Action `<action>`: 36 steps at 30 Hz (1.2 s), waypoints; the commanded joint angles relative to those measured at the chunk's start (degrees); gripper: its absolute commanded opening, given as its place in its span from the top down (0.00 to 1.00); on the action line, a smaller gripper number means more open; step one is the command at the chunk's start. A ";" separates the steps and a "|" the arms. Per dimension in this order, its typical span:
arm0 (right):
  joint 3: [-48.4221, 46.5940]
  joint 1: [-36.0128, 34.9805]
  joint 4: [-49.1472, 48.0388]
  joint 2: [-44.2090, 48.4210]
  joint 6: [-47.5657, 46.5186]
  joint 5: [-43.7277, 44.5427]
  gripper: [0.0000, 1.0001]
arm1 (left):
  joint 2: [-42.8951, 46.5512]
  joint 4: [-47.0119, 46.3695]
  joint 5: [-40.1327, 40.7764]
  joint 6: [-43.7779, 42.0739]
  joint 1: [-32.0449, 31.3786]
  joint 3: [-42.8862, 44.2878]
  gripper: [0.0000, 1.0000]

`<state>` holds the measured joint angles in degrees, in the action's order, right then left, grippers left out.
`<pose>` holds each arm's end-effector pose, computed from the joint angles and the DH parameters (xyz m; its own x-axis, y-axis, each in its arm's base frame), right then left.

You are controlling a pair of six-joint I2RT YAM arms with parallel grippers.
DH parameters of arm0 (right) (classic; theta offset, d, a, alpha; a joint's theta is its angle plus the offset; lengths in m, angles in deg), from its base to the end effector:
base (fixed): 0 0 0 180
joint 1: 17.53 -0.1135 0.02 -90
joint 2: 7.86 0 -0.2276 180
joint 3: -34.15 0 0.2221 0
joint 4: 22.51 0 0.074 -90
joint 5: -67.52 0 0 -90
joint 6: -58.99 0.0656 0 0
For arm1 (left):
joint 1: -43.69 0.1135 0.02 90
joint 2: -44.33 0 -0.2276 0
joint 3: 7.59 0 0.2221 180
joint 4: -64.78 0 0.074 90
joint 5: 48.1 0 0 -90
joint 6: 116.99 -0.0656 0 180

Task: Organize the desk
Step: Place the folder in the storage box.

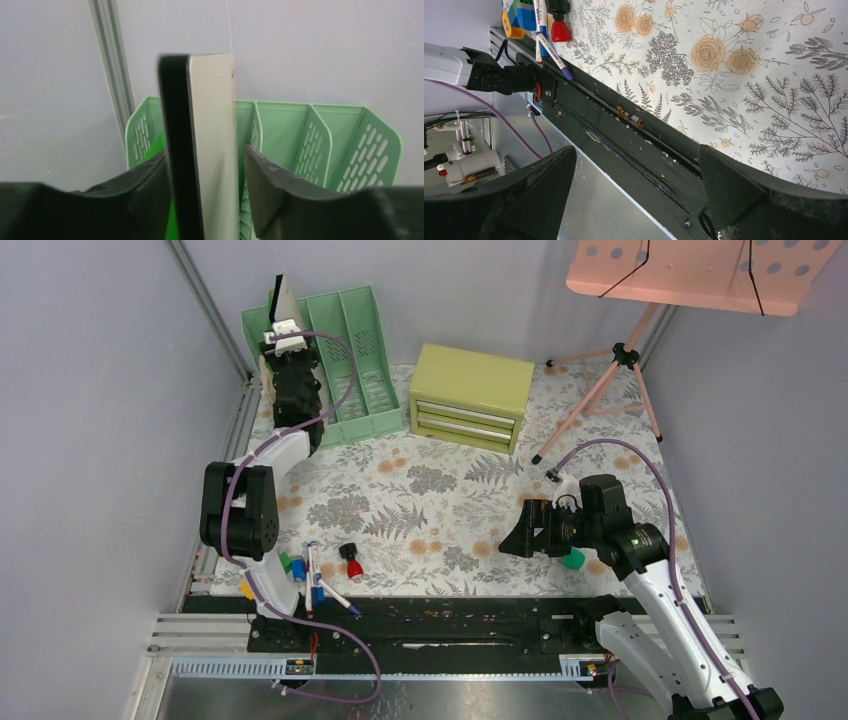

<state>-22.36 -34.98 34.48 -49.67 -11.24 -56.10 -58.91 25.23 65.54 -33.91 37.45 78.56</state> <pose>0.1421 0.0827 0.2350 -0.8207 0.0373 -0.5701 -0.3856 0.7002 0.6008 0.4088 -0.0182 0.3210 0.3446 0.0733 -0.9359 -0.3126 0.9490 -0.0407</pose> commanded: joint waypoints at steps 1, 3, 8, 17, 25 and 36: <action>0.24 0.22 -0.95 0.38 0.23 -0.86 0.01 | 4.32 2.94 2.98 1.20 0.27 -0.51 0.39; 0.38 0.18 -1.22 0.40 0.34 -0.85 0.01 | 6.55 4.95 2.92 2.41 0.25 -0.58 0.29; 0.43 0.25 -1.39 0.41 0.28 -1.10 0.01 | 11.75 11.29 -1.08 4.86 0.22 -0.77 0.22; 0.48 0.18 -1.65 0.79 0.36 -1.36 0.01 | 22.07 30.51 -8.52 11.35 0.29 1.00 0.06; 0.41 0.19 -1.65 0.80 0.34 -1.51 0.01 | 28.83 52.94 -20.99 10.57 0.60 7.92 0.01; 0.47 0.23 -1.67 0.23 0.22 -1.73 0.00 | 20.49 83.05 -28.73 21.37 3.84 33.28 0.01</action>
<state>-22.03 -34.98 34.37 -49.62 -11.21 -56.56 -34.61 96.94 41.34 -18.06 39.90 103.85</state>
